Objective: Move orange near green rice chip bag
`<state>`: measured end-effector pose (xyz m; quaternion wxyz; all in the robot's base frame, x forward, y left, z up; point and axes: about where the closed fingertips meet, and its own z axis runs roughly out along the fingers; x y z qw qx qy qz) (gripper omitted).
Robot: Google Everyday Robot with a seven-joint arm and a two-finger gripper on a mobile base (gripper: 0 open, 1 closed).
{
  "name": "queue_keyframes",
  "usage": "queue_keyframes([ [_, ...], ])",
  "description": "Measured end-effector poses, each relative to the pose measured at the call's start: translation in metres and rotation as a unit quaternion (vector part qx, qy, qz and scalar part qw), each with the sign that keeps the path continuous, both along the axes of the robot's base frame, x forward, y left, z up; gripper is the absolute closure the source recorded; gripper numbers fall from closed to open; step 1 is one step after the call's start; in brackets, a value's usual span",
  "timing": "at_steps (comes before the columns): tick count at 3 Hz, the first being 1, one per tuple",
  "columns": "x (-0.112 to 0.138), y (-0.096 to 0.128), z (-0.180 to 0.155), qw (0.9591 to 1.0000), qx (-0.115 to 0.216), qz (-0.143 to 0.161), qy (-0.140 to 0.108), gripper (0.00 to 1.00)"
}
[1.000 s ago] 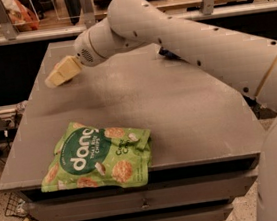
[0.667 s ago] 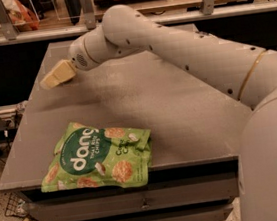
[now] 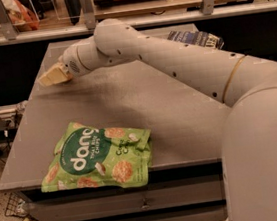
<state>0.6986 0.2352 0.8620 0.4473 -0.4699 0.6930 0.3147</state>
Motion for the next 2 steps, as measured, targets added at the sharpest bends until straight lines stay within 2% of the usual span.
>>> queue_keyframes([
  [1,0.005,-0.009,-0.001,0.9999,-0.001,-0.015,-0.002,0.57],
  [2,0.011,-0.022,0.006,0.9996,-0.004,-0.024,-0.013,0.88],
])
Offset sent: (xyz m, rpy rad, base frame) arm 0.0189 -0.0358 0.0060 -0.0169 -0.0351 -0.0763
